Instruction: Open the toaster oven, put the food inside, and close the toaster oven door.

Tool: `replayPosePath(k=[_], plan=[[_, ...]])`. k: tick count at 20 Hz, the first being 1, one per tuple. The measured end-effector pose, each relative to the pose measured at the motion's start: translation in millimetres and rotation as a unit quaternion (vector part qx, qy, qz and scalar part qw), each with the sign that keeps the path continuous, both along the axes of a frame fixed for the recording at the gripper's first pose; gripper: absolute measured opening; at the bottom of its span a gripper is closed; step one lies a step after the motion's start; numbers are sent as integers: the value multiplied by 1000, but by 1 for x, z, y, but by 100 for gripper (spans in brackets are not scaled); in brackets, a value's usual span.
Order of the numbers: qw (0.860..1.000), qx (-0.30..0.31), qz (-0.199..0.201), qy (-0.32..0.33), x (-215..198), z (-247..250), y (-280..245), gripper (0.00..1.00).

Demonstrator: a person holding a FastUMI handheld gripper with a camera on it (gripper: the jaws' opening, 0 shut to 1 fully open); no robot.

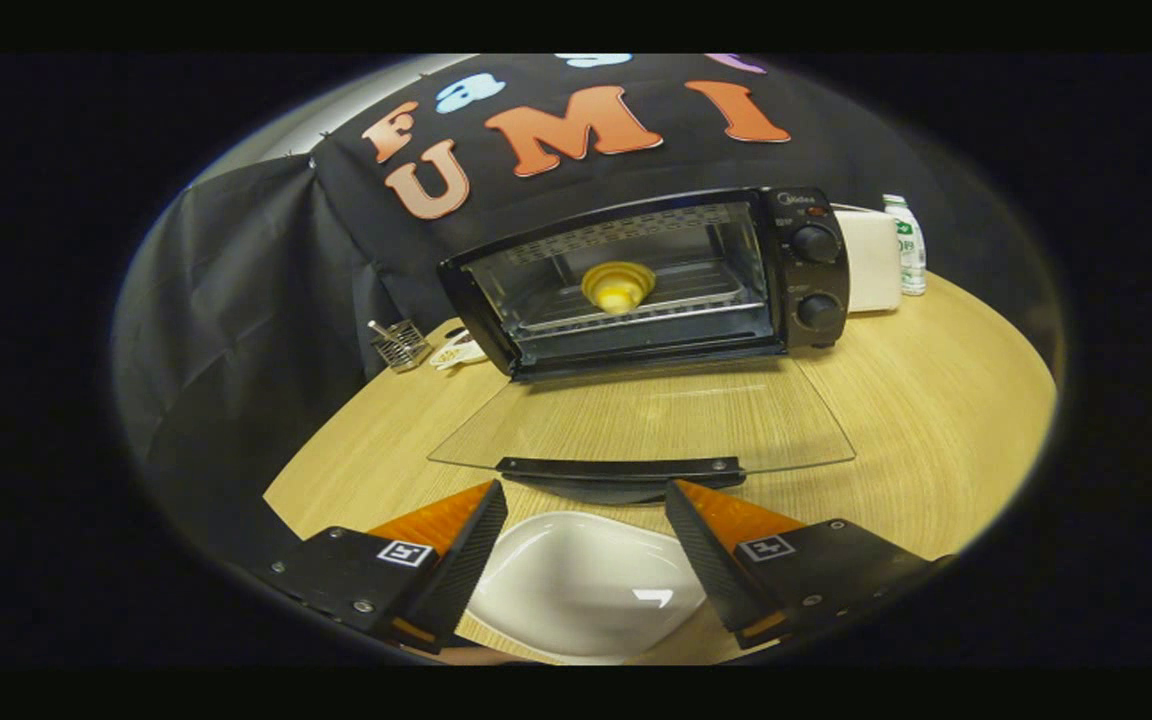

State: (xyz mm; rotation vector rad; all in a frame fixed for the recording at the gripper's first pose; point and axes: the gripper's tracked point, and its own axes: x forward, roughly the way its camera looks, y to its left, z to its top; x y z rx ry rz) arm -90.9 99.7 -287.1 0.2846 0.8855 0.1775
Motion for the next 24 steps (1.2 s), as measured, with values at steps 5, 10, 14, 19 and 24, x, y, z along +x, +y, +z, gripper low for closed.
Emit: replayPosePath(k=[5, 10, 14, 19, 24], plan=[[999, -11, 1, -41, 12, 22, -1, 94], [993, -22, 5, -114, 38, 54, -3, 93], [991, -15, 20, -134, 48, 58, 10, 93], [990, -61, -20, -127, 84, 38, -16, 94], [989, -67, -28, -132, 117, 36, -14, 97]])
